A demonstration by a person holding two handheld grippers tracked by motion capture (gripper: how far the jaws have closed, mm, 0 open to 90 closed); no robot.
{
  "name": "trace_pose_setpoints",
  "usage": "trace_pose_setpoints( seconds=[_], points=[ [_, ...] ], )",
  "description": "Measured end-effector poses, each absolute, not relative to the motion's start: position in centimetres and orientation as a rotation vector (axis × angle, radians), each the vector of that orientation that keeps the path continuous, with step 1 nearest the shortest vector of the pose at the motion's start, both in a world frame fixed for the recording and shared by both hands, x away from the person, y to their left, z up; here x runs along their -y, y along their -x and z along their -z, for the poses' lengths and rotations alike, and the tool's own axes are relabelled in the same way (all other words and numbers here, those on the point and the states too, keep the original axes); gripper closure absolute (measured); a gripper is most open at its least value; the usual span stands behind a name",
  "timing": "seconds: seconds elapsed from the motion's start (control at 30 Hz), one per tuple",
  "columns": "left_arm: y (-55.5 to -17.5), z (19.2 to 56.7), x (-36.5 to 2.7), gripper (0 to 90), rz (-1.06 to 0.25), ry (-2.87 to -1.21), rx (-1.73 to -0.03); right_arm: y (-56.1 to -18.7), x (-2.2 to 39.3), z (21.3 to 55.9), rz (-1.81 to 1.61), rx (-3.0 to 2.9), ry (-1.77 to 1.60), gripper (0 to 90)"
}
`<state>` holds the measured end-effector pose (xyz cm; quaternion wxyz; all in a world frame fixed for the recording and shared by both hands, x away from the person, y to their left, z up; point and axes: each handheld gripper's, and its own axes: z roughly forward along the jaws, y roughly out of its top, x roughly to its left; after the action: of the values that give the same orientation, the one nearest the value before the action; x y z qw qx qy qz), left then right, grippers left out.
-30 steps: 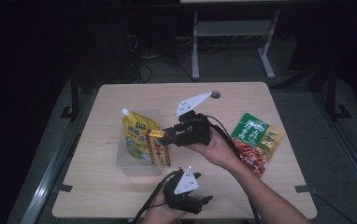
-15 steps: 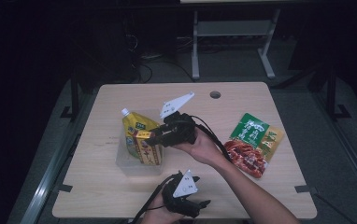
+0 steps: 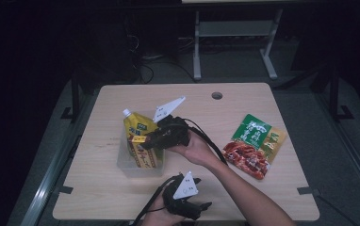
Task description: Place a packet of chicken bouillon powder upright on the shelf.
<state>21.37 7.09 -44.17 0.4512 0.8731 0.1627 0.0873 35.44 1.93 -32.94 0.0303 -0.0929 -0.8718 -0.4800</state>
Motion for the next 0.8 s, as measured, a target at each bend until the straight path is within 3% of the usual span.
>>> trace_pose_setpoints(
  seconds=[0.8],
  points=[
    [-21.4,44.1,-7.4,23.0,-0.225,-2.173,-0.367,-35.1,-4.2,36.4,1.402,2.750,0.248,66.6]
  ],
)
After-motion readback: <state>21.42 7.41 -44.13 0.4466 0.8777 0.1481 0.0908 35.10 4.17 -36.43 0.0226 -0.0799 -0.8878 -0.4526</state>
